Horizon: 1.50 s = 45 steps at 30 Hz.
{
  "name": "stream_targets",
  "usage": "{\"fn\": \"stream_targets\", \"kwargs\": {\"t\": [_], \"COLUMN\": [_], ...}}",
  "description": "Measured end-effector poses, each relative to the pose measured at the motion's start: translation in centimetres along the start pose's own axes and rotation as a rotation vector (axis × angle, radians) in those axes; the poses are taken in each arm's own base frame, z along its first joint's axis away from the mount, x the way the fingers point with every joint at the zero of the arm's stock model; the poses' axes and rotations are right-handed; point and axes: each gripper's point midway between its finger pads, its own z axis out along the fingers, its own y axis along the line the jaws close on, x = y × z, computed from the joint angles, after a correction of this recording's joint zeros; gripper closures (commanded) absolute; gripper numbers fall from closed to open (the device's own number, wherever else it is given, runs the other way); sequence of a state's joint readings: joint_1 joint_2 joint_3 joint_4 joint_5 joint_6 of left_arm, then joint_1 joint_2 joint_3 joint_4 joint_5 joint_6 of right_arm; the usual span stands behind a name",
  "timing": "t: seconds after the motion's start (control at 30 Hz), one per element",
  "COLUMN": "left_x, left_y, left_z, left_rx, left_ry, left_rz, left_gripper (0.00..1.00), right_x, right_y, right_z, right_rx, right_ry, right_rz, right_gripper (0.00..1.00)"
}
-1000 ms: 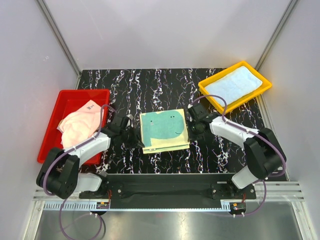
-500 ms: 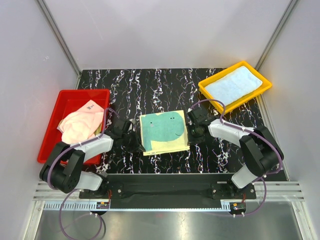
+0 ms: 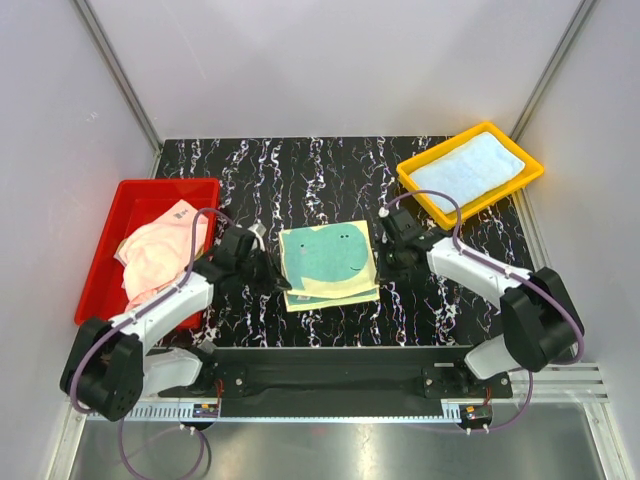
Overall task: Fold and stack the towels
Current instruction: Fold the towel
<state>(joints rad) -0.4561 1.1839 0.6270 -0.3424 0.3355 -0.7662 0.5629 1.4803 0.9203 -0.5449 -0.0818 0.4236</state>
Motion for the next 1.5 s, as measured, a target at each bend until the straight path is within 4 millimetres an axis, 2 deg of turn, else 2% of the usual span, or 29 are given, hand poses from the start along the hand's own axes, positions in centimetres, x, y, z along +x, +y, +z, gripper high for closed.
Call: {"fn": "stream_targets", "kwargs": {"t": [0.07,0.2,0.3,0.77,0.8,0.83,0.9,0.93,1.03,1.17,1.27,1.33,1.4,1.5], "left_x": [0.8,4.4,5.9,6.6,6.6,6.6,6.6,6.7,6.7,3.9,0.3,-3.1,-5.2,-7.5], "left_y": [0.6,3.3,4.2,4.0,3.9,3.9,3.9,4.0,3.9,1.7,-1.0,-2.5,-2.3,-0.4], "left_z": [0.3,1.8,2.4,2.8,2.9,2.9,2.8,2.7,2.0,0.4,-0.5,-0.3,0.5,2.7], "left_rx": [0.007,-0.043,-0.064,-0.044,-0.043,-0.043,-0.044,-0.050,-0.077,-0.104,-0.082,-0.065,-0.079,-0.137], "left_ry": [0.004,0.095,0.142,0.143,0.142,0.143,0.143,0.143,0.154,0.110,0.036,-0.019,-0.036,-0.019], "left_rz": [-0.014,-0.066,-0.087,-0.071,-0.070,-0.071,-0.070,-0.069,-0.065,-0.012,0.038,0.054,0.049,0.021], "left_gripper": [1.00,1.00,1.00,1.00,1.00,0.97,0.84,0.69,0.56,0.54,0.56,0.57,0.59,0.60], "right_x": [0.7,3.1,3.7,4.0,4.0,4.0,4.0,4.0,4.2,3.2,0.2,-2.5,-5.5,-8.7], "right_y": [-0.1,-1.3,-1.6,-1.9,-1.9,-1.9,-1.9,-1.9,-2.2,-2.0,-0.4,0.8,2.2,3.4], "right_z": [0.2,1.2,1.7,2.9,2.9,2.9,2.8,2.8,2.3,0.9,0.0,-0.3,0.1,1.7], "right_rx": [-0.014,0.011,0.021,0.022,0.022,0.023,0.024,0.025,0.040,0.055,0.015,-0.015,-0.049,-0.080], "right_ry": [0.007,0.059,0.079,0.072,0.071,0.071,0.071,0.071,0.076,0.062,0.003,-0.041,-0.079,-0.107], "right_rz": [0.003,0.017,0.028,0.047,0.049,0.051,0.056,0.055,0.054,0.035,0.008,-0.022,-0.054,-0.101], "right_gripper": [1.00,1.00,1.00,1.00,0.93,0.89,0.81,0.72,0.64,0.63,0.68,0.69,0.70,0.72]}}
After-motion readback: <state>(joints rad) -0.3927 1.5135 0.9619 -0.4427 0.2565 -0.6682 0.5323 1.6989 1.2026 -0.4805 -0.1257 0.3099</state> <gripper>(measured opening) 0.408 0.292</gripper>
